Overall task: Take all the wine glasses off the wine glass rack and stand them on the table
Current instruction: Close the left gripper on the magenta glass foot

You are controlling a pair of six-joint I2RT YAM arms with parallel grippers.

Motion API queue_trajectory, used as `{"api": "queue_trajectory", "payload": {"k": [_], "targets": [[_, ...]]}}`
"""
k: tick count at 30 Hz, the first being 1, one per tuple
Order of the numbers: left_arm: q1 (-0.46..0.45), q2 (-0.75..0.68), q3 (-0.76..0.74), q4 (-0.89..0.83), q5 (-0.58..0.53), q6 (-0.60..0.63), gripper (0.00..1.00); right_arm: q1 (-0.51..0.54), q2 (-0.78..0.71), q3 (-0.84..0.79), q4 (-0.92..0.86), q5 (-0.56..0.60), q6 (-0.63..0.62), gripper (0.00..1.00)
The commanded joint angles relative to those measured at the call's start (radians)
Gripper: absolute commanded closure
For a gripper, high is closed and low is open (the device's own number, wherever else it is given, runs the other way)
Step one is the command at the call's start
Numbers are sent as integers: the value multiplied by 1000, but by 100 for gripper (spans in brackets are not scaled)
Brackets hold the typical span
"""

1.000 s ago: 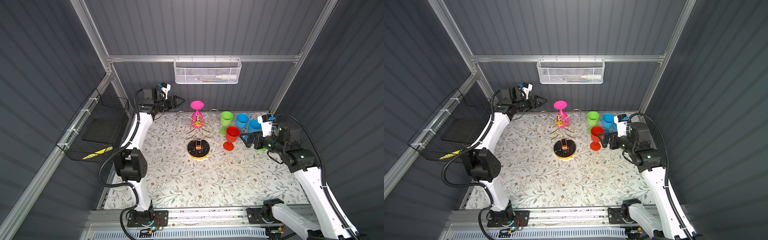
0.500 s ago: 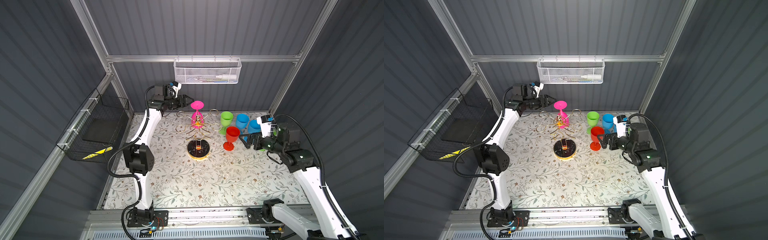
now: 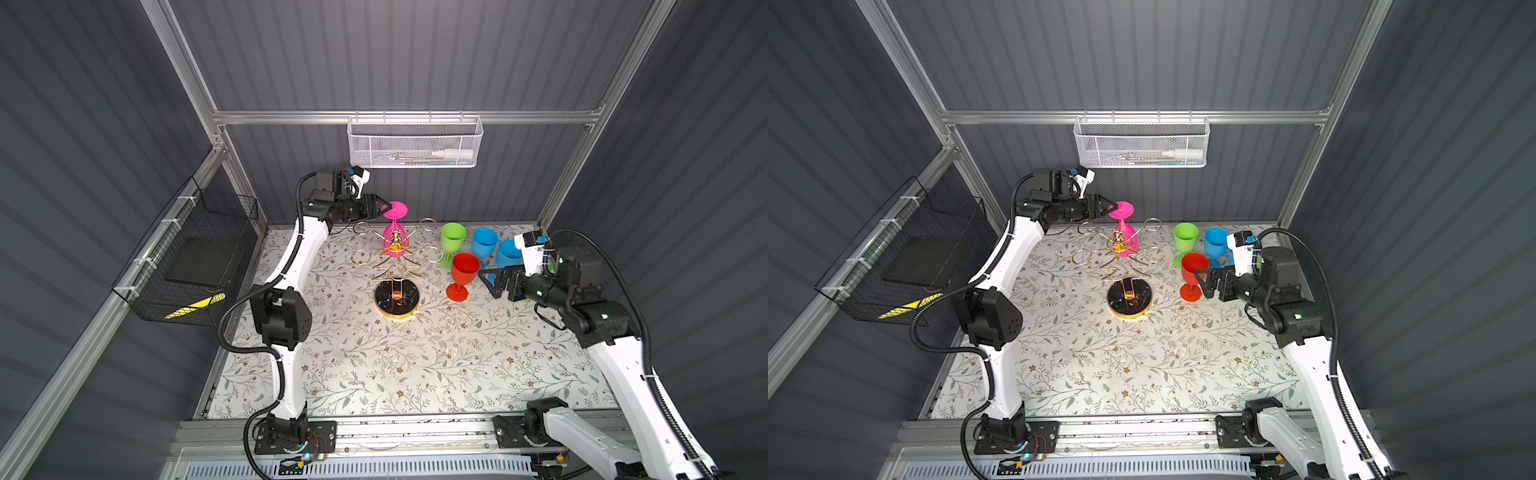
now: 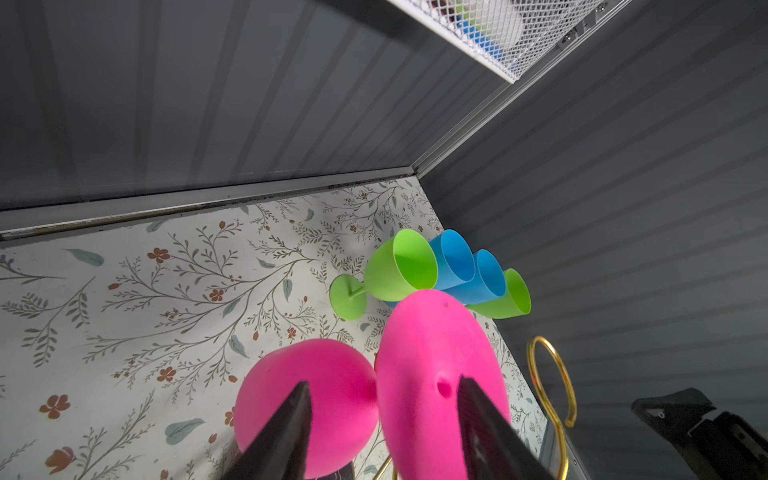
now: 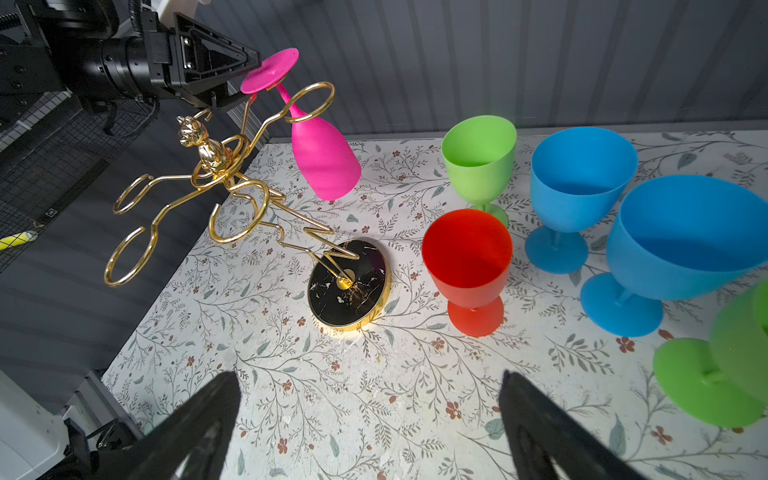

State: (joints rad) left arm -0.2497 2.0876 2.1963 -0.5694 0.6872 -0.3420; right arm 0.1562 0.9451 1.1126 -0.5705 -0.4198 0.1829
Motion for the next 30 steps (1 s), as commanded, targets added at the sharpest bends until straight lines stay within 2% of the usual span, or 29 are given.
{"api": "queue_trajectory", "payload": {"k": [1, 10, 20, 26, 30], "targets": [[-6, 9, 32, -26, -4, 18, 46, 2, -16, -7, 12, -14, 9, 1], [-6, 14, 35, -9, 25, -3, 60, 2, -20, -8, 9, -9, 7, 1], [-16, 43, 60, -10, 43, -22, 58, 3, -23, -8, 8, -4, 2, 1], [-17, 40, 63, 0, 43, -34, 68, 2, -25, -8, 4, 4, -1, 1], [-16, 31, 68, 3, 47, -41, 87, 2, -23, -9, 8, 3, -1, 1]]}}
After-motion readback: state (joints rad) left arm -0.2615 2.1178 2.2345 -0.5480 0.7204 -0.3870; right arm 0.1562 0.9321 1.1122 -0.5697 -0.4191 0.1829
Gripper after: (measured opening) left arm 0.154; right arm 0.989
